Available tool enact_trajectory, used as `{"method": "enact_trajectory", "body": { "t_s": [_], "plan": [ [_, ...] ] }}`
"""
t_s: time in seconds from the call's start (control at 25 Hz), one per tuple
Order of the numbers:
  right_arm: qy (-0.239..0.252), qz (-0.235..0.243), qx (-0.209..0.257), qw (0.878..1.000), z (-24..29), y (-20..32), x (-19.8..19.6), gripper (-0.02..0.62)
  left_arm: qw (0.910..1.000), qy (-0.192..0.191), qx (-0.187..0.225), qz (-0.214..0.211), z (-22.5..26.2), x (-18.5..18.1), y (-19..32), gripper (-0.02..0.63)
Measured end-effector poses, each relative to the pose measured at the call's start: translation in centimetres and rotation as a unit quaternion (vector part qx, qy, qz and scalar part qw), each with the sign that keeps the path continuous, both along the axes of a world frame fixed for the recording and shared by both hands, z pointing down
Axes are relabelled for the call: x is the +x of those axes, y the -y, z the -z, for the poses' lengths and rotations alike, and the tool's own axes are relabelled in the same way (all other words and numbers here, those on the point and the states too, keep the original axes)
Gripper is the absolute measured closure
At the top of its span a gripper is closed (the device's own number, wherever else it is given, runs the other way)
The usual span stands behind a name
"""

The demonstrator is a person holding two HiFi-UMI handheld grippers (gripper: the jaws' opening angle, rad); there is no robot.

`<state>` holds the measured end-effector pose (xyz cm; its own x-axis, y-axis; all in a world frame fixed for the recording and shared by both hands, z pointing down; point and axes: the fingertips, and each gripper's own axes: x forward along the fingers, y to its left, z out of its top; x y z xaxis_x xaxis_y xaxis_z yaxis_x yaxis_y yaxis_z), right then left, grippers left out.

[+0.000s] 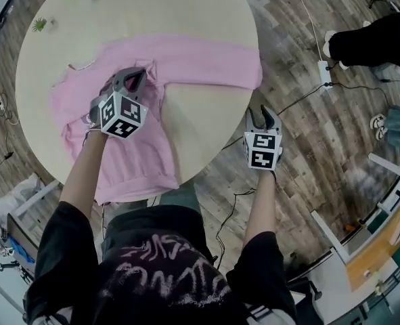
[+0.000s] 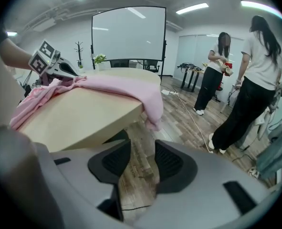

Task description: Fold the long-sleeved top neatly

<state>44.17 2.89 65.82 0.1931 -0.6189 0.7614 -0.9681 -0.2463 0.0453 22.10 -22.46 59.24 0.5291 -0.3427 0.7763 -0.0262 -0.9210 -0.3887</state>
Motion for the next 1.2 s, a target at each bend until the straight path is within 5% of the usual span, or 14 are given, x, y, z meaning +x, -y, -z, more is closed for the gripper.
{"method": "enact_trajectory", "body": {
  "t_s": [0.36,0.6,0.84,1.2],
  "plan": [
    [-0.019,0.005,0.055,0.998,-1.2,4.6,3.9,0.393,0.999,-0.01,0.042,0.015,4.9,-1.3,2.5,0.592],
    [-0.016,0.009,0.061,0.998,-3.7,6.0,5.1,0.378,0.9987,0.011,0.049,-0.001,3.7,-1.4,2.9,0.592],
    [-0.057,-0.042,0.07,0.995,-3.2,5.7,7.3,0.557,0.9989,0.007,0.045,0.011,3.0,-2.5,3.2,0.592],
    [-0.127,-0.081,0.061,0.987,4.3,2.9,10.2,0.563,0.9985,-0.027,0.028,0.039,4.9,-5.2,3.6,0.592]
  ]
}}
